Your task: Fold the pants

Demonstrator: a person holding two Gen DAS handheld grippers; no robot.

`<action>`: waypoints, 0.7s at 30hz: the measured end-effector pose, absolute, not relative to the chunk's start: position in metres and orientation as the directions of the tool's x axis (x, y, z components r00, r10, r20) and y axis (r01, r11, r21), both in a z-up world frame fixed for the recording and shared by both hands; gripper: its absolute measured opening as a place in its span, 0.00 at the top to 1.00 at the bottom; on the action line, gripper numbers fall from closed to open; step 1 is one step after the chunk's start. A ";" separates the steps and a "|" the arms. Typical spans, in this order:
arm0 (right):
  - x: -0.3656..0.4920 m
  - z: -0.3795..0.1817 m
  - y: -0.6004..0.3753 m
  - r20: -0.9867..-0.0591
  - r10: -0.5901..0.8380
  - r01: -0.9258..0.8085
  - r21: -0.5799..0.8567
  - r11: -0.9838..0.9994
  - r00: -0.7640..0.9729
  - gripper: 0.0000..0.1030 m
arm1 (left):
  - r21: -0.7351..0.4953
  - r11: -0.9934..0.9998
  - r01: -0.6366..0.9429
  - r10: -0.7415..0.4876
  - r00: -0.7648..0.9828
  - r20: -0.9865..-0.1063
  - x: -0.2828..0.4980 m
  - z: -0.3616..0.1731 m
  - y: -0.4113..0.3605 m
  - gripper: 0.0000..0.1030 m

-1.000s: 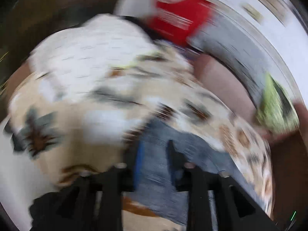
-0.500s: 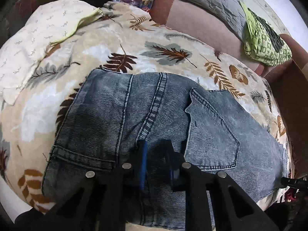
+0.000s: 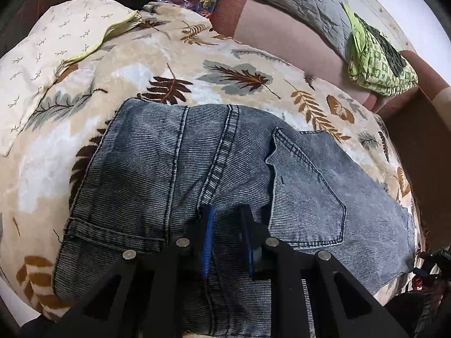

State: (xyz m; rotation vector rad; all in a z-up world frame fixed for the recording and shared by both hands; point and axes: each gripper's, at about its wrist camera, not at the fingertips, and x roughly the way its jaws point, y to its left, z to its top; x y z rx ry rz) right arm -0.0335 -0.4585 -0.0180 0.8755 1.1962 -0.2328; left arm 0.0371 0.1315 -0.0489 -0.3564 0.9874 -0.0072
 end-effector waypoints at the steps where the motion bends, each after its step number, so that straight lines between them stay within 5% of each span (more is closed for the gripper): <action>1: -0.033 -0.021 -0.460 -0.884 0.273 0.592 0.458 0.663 0.378 0.37 | -0.296 0.943 -0.153 -0.165 0.556 -0.814 0.037 -0.049 0.131 0.81; 8: -0.043 -0.032 -0.467 -0.906 0.253 0.634 0.420 0.649 0.341 0.37 | -0.307 0.941 -0.141 -0.177 0.567 -0.804 0.035 -0.049 0.130 0.75; 12: -0.033 -0.019 -0.455 -0.918 0.163 0.558 0.353 0.751 0.362 0.83 | -0.305 0.945 -0.115 -0.187 0.577 -0.795 0.035 -0.048 0.125 0.65; 17: -0.023 0.021 -0.443 -0.914 -0.049 0.463 0.157 0.872 0.402 0.84 | -0.281 0.954 -0.100 -0.171 0.586 -0.792 0.034 -0.048 0.120 0.63; 21: -0.014 -0.015 -0.443 -0.946 -0.101 0.413 0.038 0.910 0.309 0.81 | -0.259 0.962 -0.087 -0.160 0.588 -0.793 0.034 -0.047 0.117 0.61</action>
